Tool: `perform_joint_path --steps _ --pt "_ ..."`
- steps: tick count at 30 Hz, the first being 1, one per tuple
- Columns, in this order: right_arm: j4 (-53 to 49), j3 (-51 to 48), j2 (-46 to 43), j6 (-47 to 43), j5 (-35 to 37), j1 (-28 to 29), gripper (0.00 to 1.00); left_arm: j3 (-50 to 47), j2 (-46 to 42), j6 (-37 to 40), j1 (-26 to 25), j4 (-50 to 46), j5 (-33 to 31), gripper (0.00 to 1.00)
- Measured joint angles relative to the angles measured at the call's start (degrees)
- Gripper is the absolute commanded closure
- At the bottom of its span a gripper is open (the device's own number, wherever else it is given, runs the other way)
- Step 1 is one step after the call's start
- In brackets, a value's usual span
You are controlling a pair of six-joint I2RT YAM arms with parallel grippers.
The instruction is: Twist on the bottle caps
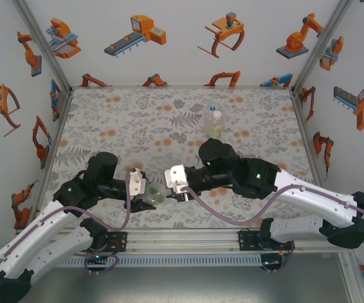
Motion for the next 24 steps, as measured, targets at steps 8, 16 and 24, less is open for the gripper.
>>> perform_joint_path --steps 8,16,24 --pt "0.24 0.13 0.26 2.23 -0.13 0.0 0.81 0.0 -0.07 0.02 0.0 -0.31 0.04 1.0" --pt "4.66 -1.68 -0.09 19.87 4.83 0.55 1.0 0.0 -0.5 0.0 0.0 -0.92 -1.16 1.0" --pt "7.98 -5.4 -0.24 56.85 22.14 1.46 1.0 0.0 -0.31 -0.52 0.0 -2.12 -8.09 1.0"
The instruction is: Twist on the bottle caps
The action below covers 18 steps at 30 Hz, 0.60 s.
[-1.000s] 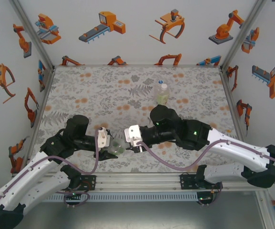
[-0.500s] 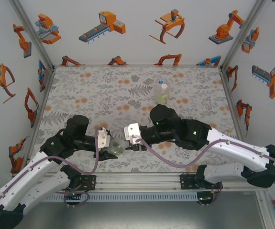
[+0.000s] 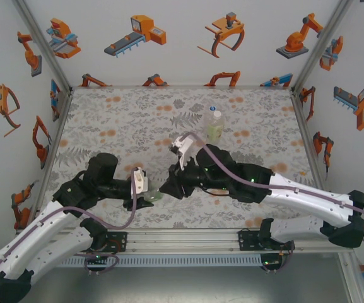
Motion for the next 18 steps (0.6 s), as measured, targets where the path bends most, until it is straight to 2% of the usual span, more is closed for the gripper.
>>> perform_joint_path --steps 3,6,8,11,12,15,18 --pt "-2.08 0.02 1.01 17.16 5.86 0.04 1.0 0.0 0.11 -0.28 0.0 -0.31 -3.13 1.0" --pt "-3.26 -0.26 2.21 29.51 9.38 -0.13 1.0 0.0 0.63 -0.39 0.0 -1.16 -5.81 1.0" --pt "-3.28 -1.03 2.64 35.32 11.1 -0.31 1.0 0.0 1.09 -0.55 0.0 -1.66 -7.13 1.0" --pt "-3.74 -1.31 3.28 39.32 12.87 -0.42 1.0 0.0 2.01 -0.72 0.0 -2.12 -8.11 1.0" --pt "-3.74 -1.31 3.39 39.45 12.92 -0.61 0.94 0.0 2.19 -0.76 0.0 -2.1 -8.24 1.0" --pt "-3.39 -1.27 3.43 37.44 11.41 -1.7 0.62 0.04 2.32 -0.85 0.0 -1.79 -8.35 1.0" --pt "-3.08 -0.61 3.39 31.32 8.87 -2.8 0.5 0.07 2.29 -0.92 0.0 -1.2 -8.07 1.0"
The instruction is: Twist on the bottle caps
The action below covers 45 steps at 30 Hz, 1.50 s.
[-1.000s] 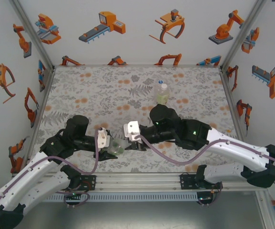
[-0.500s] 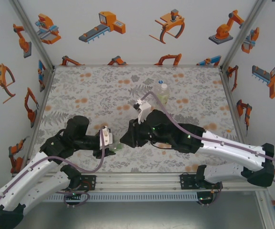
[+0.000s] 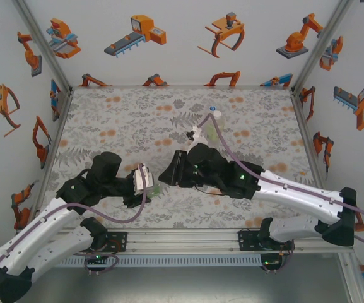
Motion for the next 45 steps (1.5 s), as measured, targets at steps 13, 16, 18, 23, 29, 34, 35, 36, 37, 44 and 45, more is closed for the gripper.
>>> perform_joint_path --steps 13,16,18,23,29,34,35,36,37,44,45 --pt "-1.62 4.63 -5.95 -45.7 -13.29 -0.35 0.49 0.35 -0.83 0.39 0.0 1.55 7.74 1.0" --pt "-2.95 5.22 -5.95 -57.53 -19.26 -0.35 0.49 0.35 -0.83 0.61 0.0 1.66 9.62 1.0" --pt "-4.52 5.4 -5.81 -65.59 -23.37 -0.35 0.49 0.35 -0.83 0.7 0.0 1.68 10.64 1.0" --pt "-7.37 5.92 -4.72 -79.43 -30.03 0.0 0.49 0.35 -0.83 0.92 0.0 1.7 12.09 1.0" --pt "-7.15 5.92 -3.98 -85.24 -31.1 0.26 0.48 0.35 -0.9 1.05 0.0 1.22 12.24 1.0" --pt "-6.36 5.95 -2.91 -86.82 -30.53 0.44 0.49 0.35 -0.96 1.09 0.0 1.31 12.87 1.0" --pt "-6.21 5.95 -2.6 -87.1 -30.42 0.55 0.49 0.35 -0.98 1.09 0.0 1.42 13.05 1.0" --pt "-6.1 5.95 -2.4 -87.23 -30.23 0.63 0.49 0.35 -0.98 1.09 0.0 1.51 13.11 1.0" --pt "-5.95 5.95 -2.25 -87.36 -29.94 0.66 0.5 0.35 -0.98 1.09 0.0 1.55 13.16 1.0" --pt "-4.39 5.92 -2.14 -87.76 -29.42 0.72 0.6 0.35 -0.98 1.09 0.0 1.7 13.53 1.0" --pt "-4.07 5.92 -2.14 -87.76 -29.44 0.74 0.63 0.35 -0.98 1.07 0.0 1.7 13.53 1.0"
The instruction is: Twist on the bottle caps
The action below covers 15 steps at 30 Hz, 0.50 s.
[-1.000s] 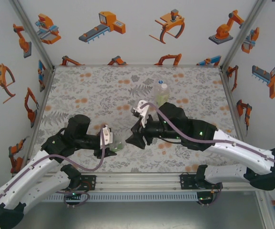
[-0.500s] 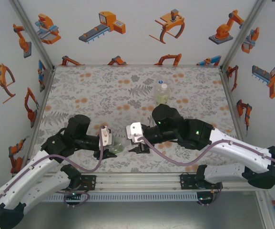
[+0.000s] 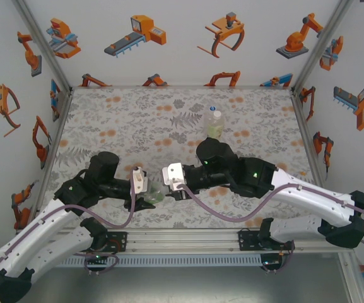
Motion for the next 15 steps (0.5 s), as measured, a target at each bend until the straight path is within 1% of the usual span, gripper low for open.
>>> perform_joint_path --steps 3,4,6,7,8,11,15 --pt "0.02 0.0 -0.02 0.02 0.07 0.24 0.71 0.0 -0.02 0.2 0.0 0.07 0.0 1.0" --pt "0.04 0.0 -0.02 0.2 0.13 0.24 0.75 0.0 0.0 0.24 0.0 0.04 0.02 1.0" --pt "0.11 0.0 -0.02 0.98 0.48 0.24 0.86 0.0 0.0 0.26 0.0 0.02 0.0 1.0" --pt "0.22 0.0 -0.02 1.92 0.81 0.28 0.96 0.0 0.0 0.24 0.0 0.02 0.04 1.0" --pt "0.46 -0.02 -0.02 3.41 1.38 0.28 1.0 0.0 -0.02 0.24 0.0 -0.02 0.07 1.0" --pt "2.08 -0.66 -0.07 11.3 4.04 0.46 1.0 0.0 -0.22 0.17 0.04 -0.15 -0.31 1.0" --pt "5.75 -3.28 -0.48 27.76 9.49 0.66 1.0 0.0 -0.61 -0.02 0.11 -1.38 -2.49 1.0"
